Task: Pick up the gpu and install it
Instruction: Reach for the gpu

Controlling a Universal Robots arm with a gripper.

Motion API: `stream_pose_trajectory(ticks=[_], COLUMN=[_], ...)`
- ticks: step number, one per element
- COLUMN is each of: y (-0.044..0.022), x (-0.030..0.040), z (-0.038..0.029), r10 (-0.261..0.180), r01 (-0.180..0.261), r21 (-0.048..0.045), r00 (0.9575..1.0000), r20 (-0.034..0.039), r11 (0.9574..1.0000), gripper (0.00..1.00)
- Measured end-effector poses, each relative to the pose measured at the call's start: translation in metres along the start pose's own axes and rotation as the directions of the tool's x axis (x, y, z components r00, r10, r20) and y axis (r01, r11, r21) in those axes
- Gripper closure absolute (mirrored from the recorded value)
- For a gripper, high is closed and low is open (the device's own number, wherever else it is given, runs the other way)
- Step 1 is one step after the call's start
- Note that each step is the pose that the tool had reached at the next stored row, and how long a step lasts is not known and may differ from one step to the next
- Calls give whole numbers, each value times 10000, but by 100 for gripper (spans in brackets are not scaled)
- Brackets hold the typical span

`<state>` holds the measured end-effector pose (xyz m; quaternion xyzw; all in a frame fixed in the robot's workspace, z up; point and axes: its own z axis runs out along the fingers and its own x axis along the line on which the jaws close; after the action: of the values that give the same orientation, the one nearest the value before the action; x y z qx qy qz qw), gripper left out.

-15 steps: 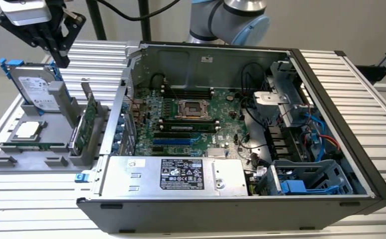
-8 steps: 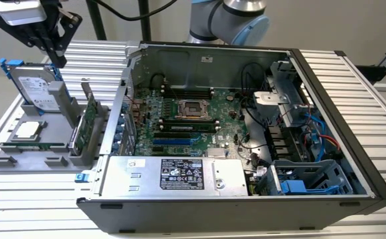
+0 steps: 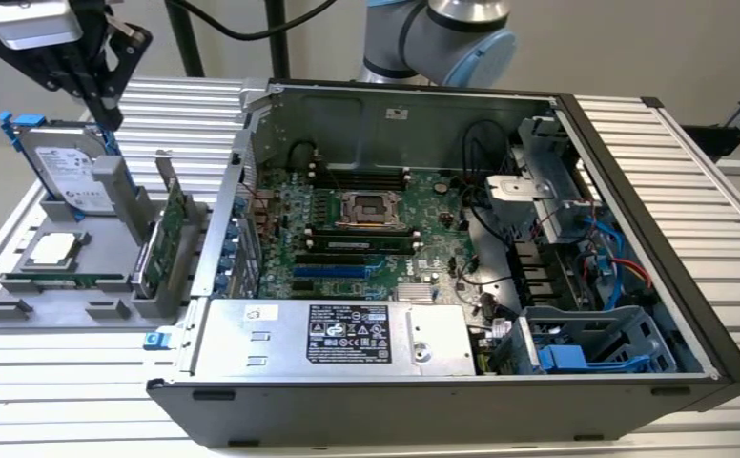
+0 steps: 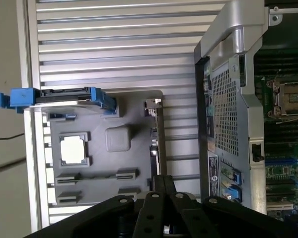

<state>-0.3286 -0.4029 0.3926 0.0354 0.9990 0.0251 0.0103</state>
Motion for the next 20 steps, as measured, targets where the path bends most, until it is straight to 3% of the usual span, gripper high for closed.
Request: stream_pose_trajectory(ticks=[20], y=[-191], x=[-14], z=[-9], r10=[0], r01=[0], r21=[0], r00=[10000], r20=[0], r11=[10000], gripper=[100])
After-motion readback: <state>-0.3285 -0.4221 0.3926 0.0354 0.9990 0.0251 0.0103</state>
